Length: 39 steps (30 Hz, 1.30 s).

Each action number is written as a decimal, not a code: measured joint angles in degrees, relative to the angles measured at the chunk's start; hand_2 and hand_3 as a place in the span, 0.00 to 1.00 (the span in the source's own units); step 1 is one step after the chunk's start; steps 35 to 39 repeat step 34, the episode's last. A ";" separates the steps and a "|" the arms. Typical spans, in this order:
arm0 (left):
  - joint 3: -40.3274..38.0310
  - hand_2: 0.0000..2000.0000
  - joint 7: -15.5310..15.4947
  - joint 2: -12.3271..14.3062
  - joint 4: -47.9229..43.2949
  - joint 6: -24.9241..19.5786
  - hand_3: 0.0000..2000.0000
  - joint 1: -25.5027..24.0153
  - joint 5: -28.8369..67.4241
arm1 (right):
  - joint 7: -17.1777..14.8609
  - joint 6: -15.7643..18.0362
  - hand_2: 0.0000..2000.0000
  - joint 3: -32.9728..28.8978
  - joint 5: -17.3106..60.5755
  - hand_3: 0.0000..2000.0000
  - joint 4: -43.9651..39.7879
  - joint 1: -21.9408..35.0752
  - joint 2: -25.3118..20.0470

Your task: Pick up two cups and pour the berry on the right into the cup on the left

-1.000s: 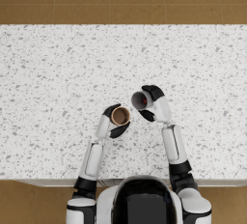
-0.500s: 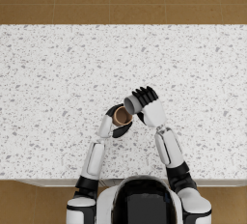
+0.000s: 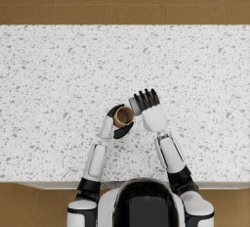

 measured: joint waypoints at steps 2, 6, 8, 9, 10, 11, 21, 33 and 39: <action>-0.01 1.00 -0.01 0.18 0.16 -0.01 0.64 0.20 0.00 | 0.02 0.10 1.00 0.76 3.68 0.64 0.62 -0.43 0.10; -0.14 1.00 -0.03 0.57 0.61 0.00 0.64 0.66 0.00 | 0.04 0.03 1.00 1.67 11.02 0.64 1.52 -0.86 -0.03; -0.23 1.00 -0.03 0.70 0.71 0.00 0.64 0.73 0.00 | 0.03 -0.01 1.00 1.96 14.68 0.64 1.67 -0.93 -0.20; -0.34 1.00 -0.04 0.76 0.69 0.02 0.64 0.75 0.00 | 0.03 0.03 1.00 2.07 16.51 0.64 1.68 -0.97 -0.29; -0.43 1.00 -0.04 0.81 0.67 0.02 0.64 0.76 0.00 | 0.03 0.04 1.00 2.13 18.34 0.64 1.69 -1.01 -0.38; -0.60 1.00 -0.04 0.90 0.77 0.03 0.64 0.88 0.00 | -0.01 0.47 1.00 7.37 20.05 0.64 1.90 2.07 3.36; -1.16 1.00 -0.02 1.29 0.50 0.02 0.64 0.79 -0.01 | 0.04 -0.43 1.00 5.86 26.25 0.64 2.16 0.96 3.81; -1.25 1.00 0.00 1.27 0.18 -0.05 0.64 0.49 0.00 | 0.04 -0.42 1.00 5.58 26.47 0.64 2.20 0.70 3.70; -1.25 1.00 0.00 1.27 0.18 -0.06 0.64 0.49 -0.01 | 0.04 -0.42 1.00 5.58 26.47 0.64 2.20 0.70 3.70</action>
